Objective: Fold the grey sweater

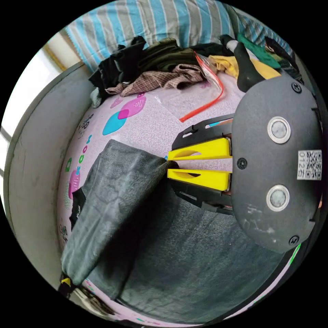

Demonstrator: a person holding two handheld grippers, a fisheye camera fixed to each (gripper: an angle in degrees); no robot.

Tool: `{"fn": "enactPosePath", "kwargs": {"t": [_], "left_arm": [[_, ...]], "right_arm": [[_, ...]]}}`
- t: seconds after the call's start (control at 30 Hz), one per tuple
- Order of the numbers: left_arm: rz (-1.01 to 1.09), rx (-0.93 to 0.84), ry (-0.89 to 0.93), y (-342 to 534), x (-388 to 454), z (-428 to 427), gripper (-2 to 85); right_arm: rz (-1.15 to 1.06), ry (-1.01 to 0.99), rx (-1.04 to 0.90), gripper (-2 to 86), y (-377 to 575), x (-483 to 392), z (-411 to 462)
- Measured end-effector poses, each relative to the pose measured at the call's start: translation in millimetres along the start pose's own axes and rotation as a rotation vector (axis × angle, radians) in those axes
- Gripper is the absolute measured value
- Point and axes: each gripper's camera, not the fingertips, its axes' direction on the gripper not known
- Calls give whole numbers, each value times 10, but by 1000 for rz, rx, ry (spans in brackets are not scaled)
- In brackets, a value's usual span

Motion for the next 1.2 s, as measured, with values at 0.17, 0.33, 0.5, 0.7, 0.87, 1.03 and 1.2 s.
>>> {"fn": "enactPosePath", "kwargs": {"t": [0.17, 0.33, 0.5, 0.7, 0.87, 1.03, 1.2], "left_arm": [[-127, -64, 40, 164, -485, 501, 13], [-258, -35, 150, 397, -940, 778, 5], [-280, 4, 138, 538, -1171, 764, 2], [-375, 89, 24, 871, -1386, 703, 6], [-297, 246, -38, 1069, -1216, 700, 10], [-181, 185, -141, 818, -872, 1018, 17], [-386, 171, -194, 816, -1098, 1023, 47]], "right_arm": [[-60, 36, 18, 25, 89, -22, -403], [98, -160, -7, -1, 171, 402, -616], [294, -431, 101, -7, -59, 743, -770], [369, -497, 41, -8, -355, 716, -618], [366, -454, -8, -8, -420, 670, -622], [292, -374, -44, -8, -525, 594, -765], [250, -359, -66, -9, -580, 605, -851]]}}
